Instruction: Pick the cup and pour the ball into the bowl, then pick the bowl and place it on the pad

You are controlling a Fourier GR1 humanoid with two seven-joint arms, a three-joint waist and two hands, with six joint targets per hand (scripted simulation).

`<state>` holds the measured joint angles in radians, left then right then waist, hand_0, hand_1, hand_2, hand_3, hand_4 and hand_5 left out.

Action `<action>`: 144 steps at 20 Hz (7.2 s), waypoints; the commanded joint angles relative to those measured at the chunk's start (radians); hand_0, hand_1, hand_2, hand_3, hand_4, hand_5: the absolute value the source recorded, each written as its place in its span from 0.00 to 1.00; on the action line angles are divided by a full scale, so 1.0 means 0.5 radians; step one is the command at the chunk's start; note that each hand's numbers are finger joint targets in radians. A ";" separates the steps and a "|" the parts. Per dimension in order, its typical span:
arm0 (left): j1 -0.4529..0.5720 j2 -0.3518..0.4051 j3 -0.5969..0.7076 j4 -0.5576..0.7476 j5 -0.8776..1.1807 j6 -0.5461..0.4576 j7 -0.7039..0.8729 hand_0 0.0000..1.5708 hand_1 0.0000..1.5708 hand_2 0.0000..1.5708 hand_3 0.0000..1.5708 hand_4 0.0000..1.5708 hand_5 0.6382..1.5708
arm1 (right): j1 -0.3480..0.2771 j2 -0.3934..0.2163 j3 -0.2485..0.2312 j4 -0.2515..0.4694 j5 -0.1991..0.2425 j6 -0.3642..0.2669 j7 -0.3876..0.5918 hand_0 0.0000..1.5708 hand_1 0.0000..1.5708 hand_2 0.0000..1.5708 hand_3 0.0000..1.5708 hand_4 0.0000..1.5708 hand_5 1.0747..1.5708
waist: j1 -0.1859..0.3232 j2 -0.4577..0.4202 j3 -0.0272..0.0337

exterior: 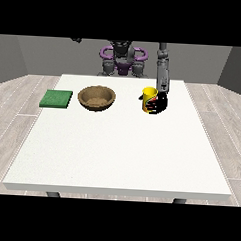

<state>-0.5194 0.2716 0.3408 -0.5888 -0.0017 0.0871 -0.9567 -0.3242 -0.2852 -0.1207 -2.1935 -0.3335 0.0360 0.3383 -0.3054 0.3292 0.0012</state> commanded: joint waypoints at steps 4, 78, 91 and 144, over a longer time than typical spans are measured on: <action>-0.042 -0.028 -0.085 0.101 -0.153 0.272 0.027 0.85 0.85 1.00 1.00 0.67 0.90 | 0.106 -0.054 -0.205 0.074 -0.180 0.092 0.004 0.00 0.00 0.00 0.00 0.07 0.98 | 0.014 -0.151 -0.002; -0.300 -0.513 -0.496 -0.490 -0.495 0.973 1.025 0.87 0.87 1.00 1.00 0.79 0.97 | 0.221 0.072 -0.276 0.745 -0.017 0.120 -0.350 0.00 0.00 0.00 0.00 0.28 0.99 | 0.546 -0.429 -0.054; -0.441 -0.014 0.027 -0.455 0.485 -0.485 0.684 0.00 0.00 0.00 0.00 0.00 0.98 | 0.094 0.248 -0.013 0.472 0.318 -0.221 -0.244 0.00 0.00 0.00 0.00 0.32 0.99 | 0.726 -0.027 -0.006; -1.290 1.036 0.106 -0.856 0.831 -0.809 1.879 0.00 0.00 0.00 0.00 0.00 0.96 | -0.712 0.436 -0.345 2.909 0.240 -0.271 -1.377 0.00 0.00 0.00 0.00 0.26 1.00 | 0.966 0.214 -0.001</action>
<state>-1.1404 0.7847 0.4015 -1.0089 0.4002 -0.2987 -0.0316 -0.6318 -0.1224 -0.3059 -0.8153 -0.2182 -0.0448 -0.4077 0.1321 0.3968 -0.0217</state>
